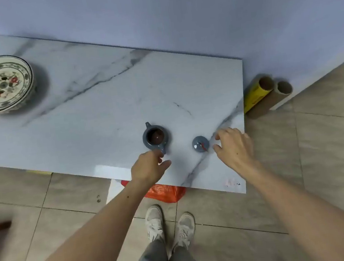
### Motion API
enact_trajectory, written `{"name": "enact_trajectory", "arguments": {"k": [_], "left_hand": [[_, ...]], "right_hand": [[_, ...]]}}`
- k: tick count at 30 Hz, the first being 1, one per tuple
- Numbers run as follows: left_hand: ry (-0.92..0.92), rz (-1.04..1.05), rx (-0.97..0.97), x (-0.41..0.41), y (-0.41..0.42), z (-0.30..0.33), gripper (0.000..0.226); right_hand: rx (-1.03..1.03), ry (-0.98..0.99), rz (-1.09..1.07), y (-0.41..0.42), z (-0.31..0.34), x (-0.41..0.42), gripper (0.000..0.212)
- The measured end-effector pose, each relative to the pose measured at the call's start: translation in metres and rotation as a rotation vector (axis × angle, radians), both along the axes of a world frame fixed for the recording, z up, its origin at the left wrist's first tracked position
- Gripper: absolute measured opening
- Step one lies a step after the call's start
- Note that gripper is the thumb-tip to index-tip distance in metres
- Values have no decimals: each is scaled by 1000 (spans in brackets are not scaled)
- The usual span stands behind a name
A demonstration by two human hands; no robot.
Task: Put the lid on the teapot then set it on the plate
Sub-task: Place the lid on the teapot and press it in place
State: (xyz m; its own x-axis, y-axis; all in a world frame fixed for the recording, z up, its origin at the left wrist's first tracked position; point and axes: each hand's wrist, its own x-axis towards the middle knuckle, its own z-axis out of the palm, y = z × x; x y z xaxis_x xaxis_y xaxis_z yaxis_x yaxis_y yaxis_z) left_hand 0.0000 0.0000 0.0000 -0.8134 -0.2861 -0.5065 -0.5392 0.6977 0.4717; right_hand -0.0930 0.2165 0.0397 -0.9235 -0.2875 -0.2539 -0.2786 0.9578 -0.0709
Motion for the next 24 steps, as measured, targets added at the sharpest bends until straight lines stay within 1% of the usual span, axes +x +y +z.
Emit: {"name": "enact_trajectory", "arguments": {"k": [2,5,8,10,14,16,19,24], "left_hand": [[-3,61,2,-8,4,-16,37],[-40,126,-20,-18,8,-43,33],[-72,208,-73,-24,8,-62,50],[-81,283,-78,-29,9,-80,52],[-54,423,-91,-35,10,-94,51],[-44,448,-108,-37,11,-102,49],[-9,467,-137,-40,15,-108,47],[9,447,-164,-44,17,-110,33]], "right_hand": [[-18,-21,-17,-2,-18,-6,24],[-10,-57,-21,-7,-49,-10,24],[-32,-78,-35,-12,-72,-14,24],[-26,-88,-34,-16,-93,-19,24],[-47,-123,-83,-20,-114,-29,24],[-42,-154,-100,-21,-126,-33,23],[-35,-162,-112,-23,-138,-37,19],[1,-140,-133,-27,-146,-41,9]]}}
